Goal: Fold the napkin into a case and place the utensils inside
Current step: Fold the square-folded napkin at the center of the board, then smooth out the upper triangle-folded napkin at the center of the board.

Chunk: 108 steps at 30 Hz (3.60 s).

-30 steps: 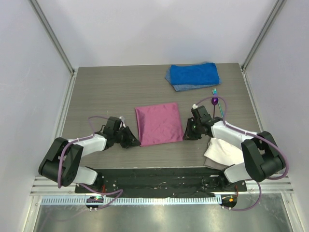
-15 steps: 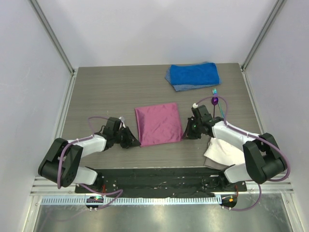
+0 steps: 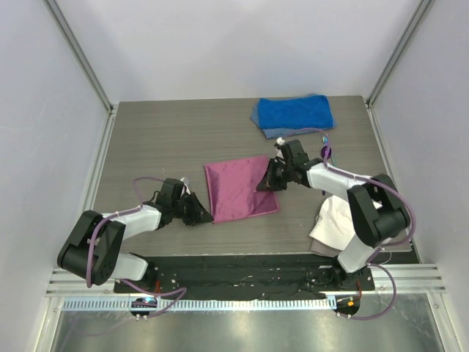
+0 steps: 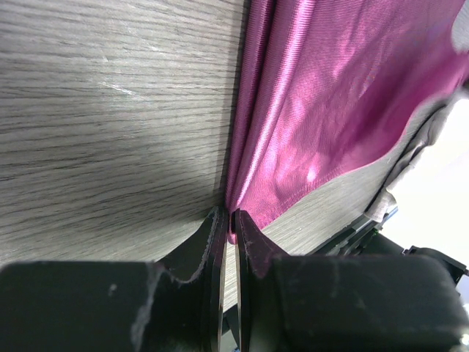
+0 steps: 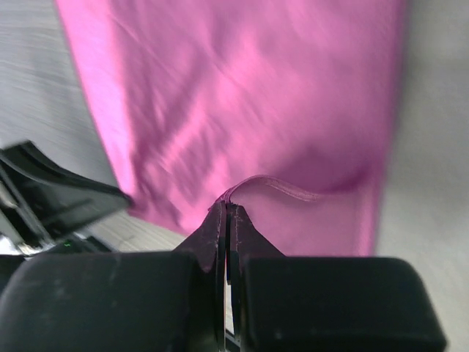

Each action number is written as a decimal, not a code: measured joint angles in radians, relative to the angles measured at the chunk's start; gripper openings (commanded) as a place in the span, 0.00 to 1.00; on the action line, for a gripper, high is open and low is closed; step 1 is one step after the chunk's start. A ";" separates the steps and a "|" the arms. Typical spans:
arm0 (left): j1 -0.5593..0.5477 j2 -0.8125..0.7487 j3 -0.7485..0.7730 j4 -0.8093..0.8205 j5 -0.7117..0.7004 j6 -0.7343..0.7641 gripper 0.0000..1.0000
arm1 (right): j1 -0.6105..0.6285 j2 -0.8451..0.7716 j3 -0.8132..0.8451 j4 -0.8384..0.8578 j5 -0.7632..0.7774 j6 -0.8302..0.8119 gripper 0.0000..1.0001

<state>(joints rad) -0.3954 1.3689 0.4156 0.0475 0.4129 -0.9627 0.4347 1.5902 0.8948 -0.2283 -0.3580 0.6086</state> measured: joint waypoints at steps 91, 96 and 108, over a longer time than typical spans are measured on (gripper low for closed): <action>-0.069 0.143 0.198 -0.119 -0.013 0.027 0.27 | -0.117 0.525 0.559 -0.040 -0.081 -0.134 0.21; -0.069 0.138 0.182 -0.093 -0.005 0.025 0.35 | -0.118 0.567 0.607 -0.039 -0.077 -0.135 0.21; -0.064 0.067 0.299 -0.226 -0.066 0.069 0.44 | -0.115 0.574 0.654 -0.049 -0.077 -0.131 0.32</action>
<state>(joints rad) -0.4595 1.4361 0.7151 -0.1787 0.3473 -0.8936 0.3199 2.1639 1.5490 -0.2771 -0.4351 0.4774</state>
